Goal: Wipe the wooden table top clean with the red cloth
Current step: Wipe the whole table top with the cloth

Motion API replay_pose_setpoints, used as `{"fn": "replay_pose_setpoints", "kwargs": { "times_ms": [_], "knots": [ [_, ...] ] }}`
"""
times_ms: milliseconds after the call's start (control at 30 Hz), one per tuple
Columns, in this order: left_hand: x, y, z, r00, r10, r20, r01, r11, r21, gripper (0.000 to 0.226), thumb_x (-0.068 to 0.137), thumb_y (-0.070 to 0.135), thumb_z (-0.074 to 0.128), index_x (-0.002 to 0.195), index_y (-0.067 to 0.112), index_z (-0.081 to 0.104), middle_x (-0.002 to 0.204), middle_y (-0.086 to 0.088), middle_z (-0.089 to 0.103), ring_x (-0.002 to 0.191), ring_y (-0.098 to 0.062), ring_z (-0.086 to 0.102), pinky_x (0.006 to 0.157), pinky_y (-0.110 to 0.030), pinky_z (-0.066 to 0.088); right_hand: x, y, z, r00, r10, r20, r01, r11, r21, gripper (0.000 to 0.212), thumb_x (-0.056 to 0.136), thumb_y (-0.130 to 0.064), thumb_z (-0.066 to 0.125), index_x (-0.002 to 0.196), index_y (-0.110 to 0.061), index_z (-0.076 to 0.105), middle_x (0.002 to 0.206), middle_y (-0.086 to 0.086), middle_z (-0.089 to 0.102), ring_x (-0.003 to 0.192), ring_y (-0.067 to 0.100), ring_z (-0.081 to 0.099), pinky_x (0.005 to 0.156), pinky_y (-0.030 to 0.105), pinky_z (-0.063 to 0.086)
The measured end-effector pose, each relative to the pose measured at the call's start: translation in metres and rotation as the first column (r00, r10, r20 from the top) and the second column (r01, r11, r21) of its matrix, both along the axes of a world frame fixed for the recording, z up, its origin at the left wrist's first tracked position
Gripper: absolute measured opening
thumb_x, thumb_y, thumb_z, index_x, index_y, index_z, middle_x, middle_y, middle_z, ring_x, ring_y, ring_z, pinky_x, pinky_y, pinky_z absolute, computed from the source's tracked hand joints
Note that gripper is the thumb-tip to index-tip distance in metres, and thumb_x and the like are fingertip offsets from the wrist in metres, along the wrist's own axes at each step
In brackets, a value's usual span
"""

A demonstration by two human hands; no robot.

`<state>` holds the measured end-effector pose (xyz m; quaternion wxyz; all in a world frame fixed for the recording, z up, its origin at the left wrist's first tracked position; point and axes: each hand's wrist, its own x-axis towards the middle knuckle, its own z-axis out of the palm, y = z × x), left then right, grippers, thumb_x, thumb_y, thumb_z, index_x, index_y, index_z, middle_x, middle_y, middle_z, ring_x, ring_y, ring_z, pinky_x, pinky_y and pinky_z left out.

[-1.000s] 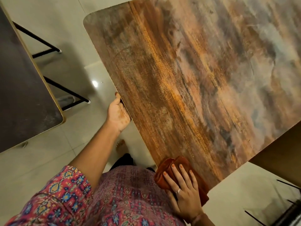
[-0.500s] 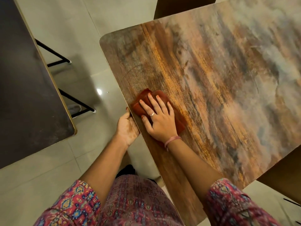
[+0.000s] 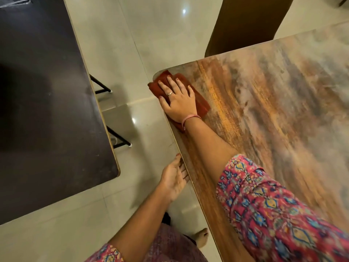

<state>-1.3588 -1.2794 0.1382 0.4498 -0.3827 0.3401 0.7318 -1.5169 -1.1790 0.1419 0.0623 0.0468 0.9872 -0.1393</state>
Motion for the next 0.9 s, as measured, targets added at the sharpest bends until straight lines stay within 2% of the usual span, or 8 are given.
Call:
{"fn": "replay_pose_setpoints", "kwargs": {
  "times_ms": [67, 133, 300, 367, 533, 667, 733, 900],
  "knots": [
    [0.009, -0.005, -0.005, 1.000, -0.001, 0.001, 0.001, 1.000, 0.019, 0.036, 0.102, 0.034, 0.035, 0.125, 0.014, 0.054, 0.101, -0.002, 0.070, 0.081, -0.013, 0.067, 0.061, -0.024, 0.055, 0.001, -0.001, -0.001, 1.000, -0.003, 0.002, 0.003, 1.000, -0.004, 0.052, 0.098, -0.051, 0.033, 0.149, -0.042, 0.027, 0.160, -0.011, 0.019, 0.148, 0.015, 0.013, 0.118, 0.047, 0.010],
    [0.020, -0.009, -0.008, 1.000, -0.028, 0.008, 0.028, 1.000, 0.015, 0.031, 0.101, 0.036, 0.037, 0.107, 0.015, 0.058, 0.090, -0.001, 0.072, 0.077, -0.012, 0.070, 0.059, -0.023, 0.055, 0.018, -0.002, -0.001, 1.000, -0.022, -0.011, 0.022, 1.000, -0.014, 0.051, 0.098, -0.051, 0.033, 0.148, -0.042, 0.028, 0.160, -0.011, 0.021, 0.148, 0.015, 0.014, 0.119, 0.046, 0.011],
    [0.052, -0.008, -0.005, 0.997, -0.049, 0.056, 0.049, 0.999, 0.001, 0.038, 0.099, 0.039, 0.039, 0.110, 0.009, 0.060, 0.098, -0.007, 0.071, 0.091, -0.019, 0.067, 0.075, -0.030, 0.051, 0.112, -0.006, 0.001, 1.000, -0.026, -0.012, 0.025, 0.999, -0.038, 0.052, 0.099, -0.051, 0.034, 0.149, -0.040, 0.028, 0.160, -0.008, 0.022, 0.149, 0.017, 0.013, 0.118, 0.046, 0.010],
    [0.067, -0.006, 0.000, 0.997, -0.035, 0.067, 0.035, 0.999, -0.006, 0.039, 0.099, 0.039, 0.040, 0.111, 0.010, 0.061, 0.096, -0.008, 0.072, 0.090, -0.019, 0.067, 0.076, -0.031, 0.052, 0.158, -0.004, 0.001, 1.000, -0.028, 0.002, 0.028, 0.999, -0.041, 0.053, 0.099, -0.051, 0.033, 0.150, -0.040, 0.026, 0.160, -0.007, 0.020, 0.149, 0.018, 0.013, 0.118, 0.047, 0.009],
    [0.113, 0.007, 0.012, 1.000, 0.007, 0.013, -0.006, 0.998, -0.067, 0.039, 0.099, 0.042, 0.040, 0.110, 0.014, 0.064, 0.107, -0.011, 0.071, 0.096, -0.022, 0.068, 0.074, -0.034, 0.056, 0.272, 0.003, 0.001, 0.999, -0.026, 0.031, 0.026, 0.999, -0.019, 0.054, 0.099, -0.052, 0.032, 0.150, -0.040, 0.024, 0.160, -0.006, 0.021, 0.149, 0.019, 0.013, 0.118, 0.049, 0.014],
    [0.157, 0.021, 0.016, 0.998, 0.057, 0.002, -0.057, 0.991, -0.125, 0.031, 0.101, 0.035, 0.036, 0.104, 0.017, 0.060, 0.101, -0.010, 0.066, 0.092, -0.023, 0.062, 0.080, -0.036, 0.049, 0.345, 0.013, -0.001, 1.000, -0.024, 0.019, 0.025, 0.999, -0.031, 0.053, 0.099, -0.053, 0.029, 0.150, -0.041, 0.024, 0.159, -0.006, 0.024, 0.148, 0.020, 0.016, 0.116, 0.050, 0.016],
    [0.190, 0.031, 0.019, 0.997, 0.076, -0.012, -0.077, 0.987, -0.142, 0.031, 0.101, 0.032, 0.034, 0.099, 0.017, 0.061, 0.096, -0.009, 0.066, 0.090, -0.023, 0.061, 0.075, -0.035, 0.049, 0.385, 0.022, -0.002, 1.000, -0.013, 0.018, 0.013, 0.999, -0.031, 0.053, 0.099, -0.053, 0.030, 0.150, -0.042, 0.023, 0.159, -0.007, 0.025, 0.148, 0.020, 0.018, 0.116, 0.050, 0.016],
    [0.278, 0.054, 0.011, 0.987, 0.144, -0.069, -0.155, 0.966, -0.206, 0.037, 0.102, 0.034, 0.035, 0.109, 0.011, 0.064, 0.100, -0.013, 0.069, 0.092, -0.027, 0.064, 0.077, -0.038, 0.050, 0.475, 0.083, -0.003, 0.981, 0.196, 0.007, -0.196, 0.980, -0.025, 0.051, 0.099, -0.055, 0.026, 0.149, -0.045, 0.020, 0.160, -0.010, 0.021, 0.147, 0.018, 0.019, 0.115, 0.048, 0.020]
  ]
}}
